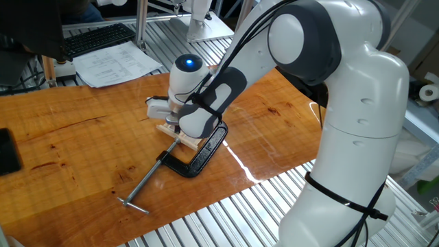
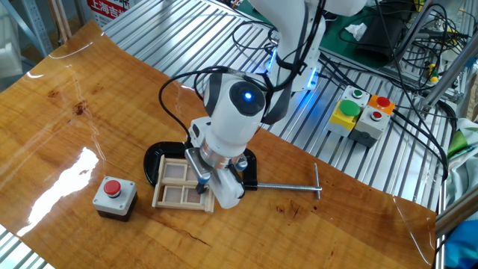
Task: Close a sliding window
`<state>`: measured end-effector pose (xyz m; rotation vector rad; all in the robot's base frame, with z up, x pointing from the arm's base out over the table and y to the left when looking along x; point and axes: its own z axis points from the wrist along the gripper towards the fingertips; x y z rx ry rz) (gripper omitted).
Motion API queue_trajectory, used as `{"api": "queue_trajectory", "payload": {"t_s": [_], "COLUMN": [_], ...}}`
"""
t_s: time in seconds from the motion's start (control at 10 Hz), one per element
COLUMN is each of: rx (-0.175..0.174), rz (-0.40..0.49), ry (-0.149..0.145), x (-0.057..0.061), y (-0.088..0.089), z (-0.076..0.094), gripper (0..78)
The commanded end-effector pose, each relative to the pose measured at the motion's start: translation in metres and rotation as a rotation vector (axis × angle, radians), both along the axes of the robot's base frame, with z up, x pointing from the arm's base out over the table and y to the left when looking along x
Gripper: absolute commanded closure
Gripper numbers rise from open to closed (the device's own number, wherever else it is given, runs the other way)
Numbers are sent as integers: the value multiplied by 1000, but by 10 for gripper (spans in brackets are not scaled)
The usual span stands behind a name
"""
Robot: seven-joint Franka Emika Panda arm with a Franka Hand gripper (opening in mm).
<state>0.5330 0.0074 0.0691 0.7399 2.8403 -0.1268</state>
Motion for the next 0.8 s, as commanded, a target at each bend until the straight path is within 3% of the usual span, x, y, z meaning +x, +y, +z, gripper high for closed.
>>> {"api": "queue_trajectory", "payload": {"t_s": [0.1, 0.5, 0.8], "rx": [12, 23, 46], "rz": [5, 24, 23], "ry": [18, 65, 107], "x": [-5, -6, -4], "y": [5, 8, 11], "z": [0, 15, 37], "gripper": [776, 776, 776]}}
